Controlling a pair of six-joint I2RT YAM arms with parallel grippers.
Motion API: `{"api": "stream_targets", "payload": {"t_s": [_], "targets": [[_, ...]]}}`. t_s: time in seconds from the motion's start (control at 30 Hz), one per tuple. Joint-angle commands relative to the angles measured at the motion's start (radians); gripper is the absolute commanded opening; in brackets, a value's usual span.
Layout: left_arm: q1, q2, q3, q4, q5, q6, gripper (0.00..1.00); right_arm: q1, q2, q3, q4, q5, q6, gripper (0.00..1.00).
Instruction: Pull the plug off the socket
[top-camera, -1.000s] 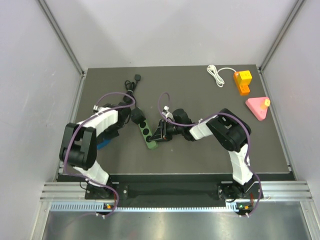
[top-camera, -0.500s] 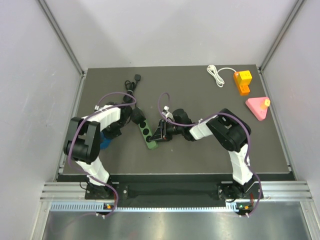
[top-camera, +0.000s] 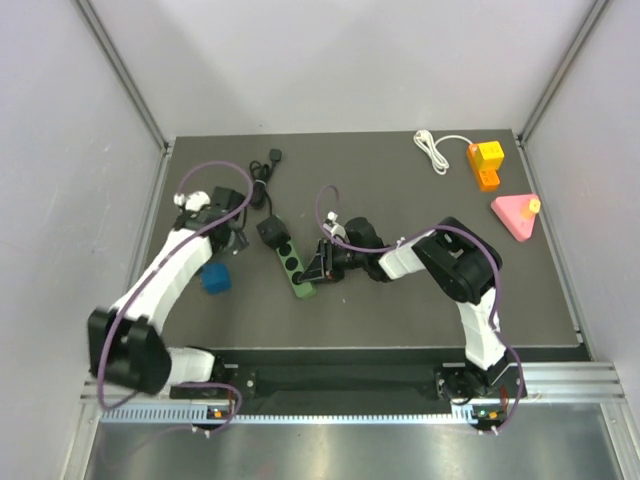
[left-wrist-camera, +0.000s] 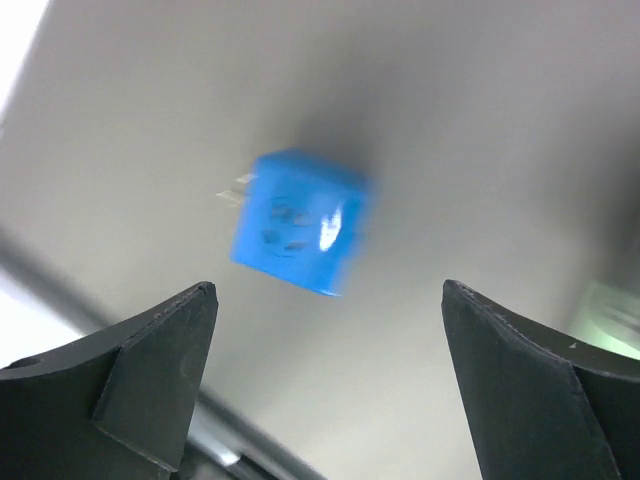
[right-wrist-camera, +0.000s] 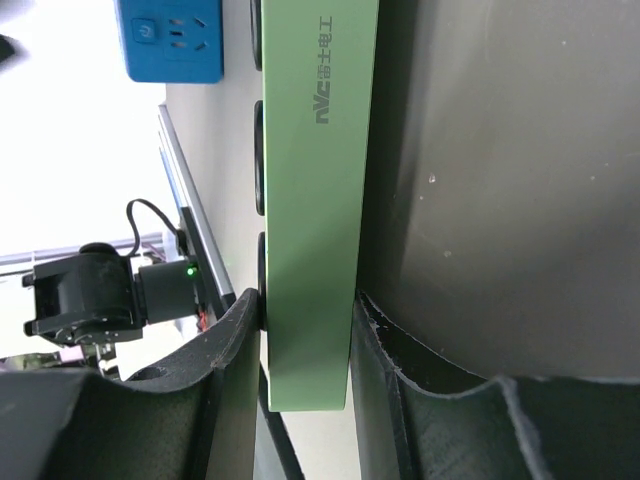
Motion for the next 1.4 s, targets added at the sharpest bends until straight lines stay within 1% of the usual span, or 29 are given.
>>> {"api": "stream_targets", "payload": {"t_s": [0.0, 0.03, 0.13, 0.17, 0.23, 0.27, 0.37, 0.4, 0.5, 0.6, 0.7, 0.77, 0.83, 0.87, 1.13, 1.23, 1.3, 1.37], "targets": [[0.001, -0.226, -0.014, 0.221, 0.187, 0.176, 0.98, 0.007, 0.08, -0.021, -0.179, 0.129, -0.127, 0.08], [0.001, -0.26, -0.018, 0.246, 0.264, 0.191, 0.98, 0.007, 0.08, -0.021, -0.184, 0.129, -0.127, 0.08], [0.001, -0.344, -0.037, 0.323, 0.346, 0.239, 0.98, 0.008, 0.077, -0.02, -0.193, 0.133, -0.133, 0.08], [0.001, -0.351, -0.044, 0.338, 0.407, 0.25, 0.98, 0.008, 0.074, -0.018, -0.194, 0.135, -0.132, 0.08], [0.001, -0.326, -0.049, 0.372, 0.485, 0.29, 0.98, 0.013, 0.074, -0.018, -0.199, 0.136, -0.137, 0.08], [0.001, -0.311, -0.052, 0.38, 0.58, 0.299, 0.98, 0.013, 0.074, -0.017, -0.202, 0.136, -0.14, 0.08], [0.001, -0.247, -0.063, 0.423, 0.697, 0.299, 0.98, 0.02, 0.071, -0.012, -0.211, 0.142, -0.144, 0.08], [0.001, -0.224, -0.069, 0.435, 0.709, 0.285, 0.98, 0.021, 0.069, -0.01, -0.214, 0.142, -0.146, 0.08], [0.001, -0.181, -0.089, 0.492, 0.729, 0.282, 0.95, 0.025, 0.066, -0.006, -0.217, 0.144, -0.146, 0.08], [0.001, -0.118, -0.072, 0.477, 0.673, 0.279, 0.95, 0.028, 0.065, -0.003, -0.22, 0.142, -0.146, 0.08], [0.001, -0.055, -0.051, 0.458, 0.637, 0.277, 0.98, 0.028, 0.062, -0.003, -0.22, 0.144, -0.147, 0.08], [0.001, -0.027, -0.046, 0.47, 0.648, 0.277, 0.98, 0.03, 0.063, -0.003, -0.22, 0.142, -0.147, 0.08], [0.001, 0.038, -0.038, 0.495, 0.671, 0.265, 0.98, 0.03, 0.068, -0.003, -0.219, 0.142, -0.149, 0.08], [0.001, 0.039, -0.038, 0.495, 0.674, 0.265, 0.98, 0.03, 0.068, -0.004, -0.219, 0.141, -0.149, 0.08], [0.001, 0.187, 0.064, 0.503, 0.683, 0.276, 0.98, 0.031, 0.06, -0.001, -0.22, 0.133, -0.157, 0.08], [0.002, 0.23, 0.092, 0.503, 0.656, 0.28, 0.97, 0.033, 0.053, -0.001, -0.22, 0.135, -0.157, 0.08], [0.004, 0.257, 0.118, 0.474, 0.628, 0.279, 0.97, 0.033, 0.05, -0.001, -0.22, 0.136, -0.157, 0.08], [0.007, 0.29, 0.133, 0.461, 0.627, 0.288, 0.93, 0.034, 0.045, -0.003, -0.219, 0.136, -0.157, 0.09]]}}
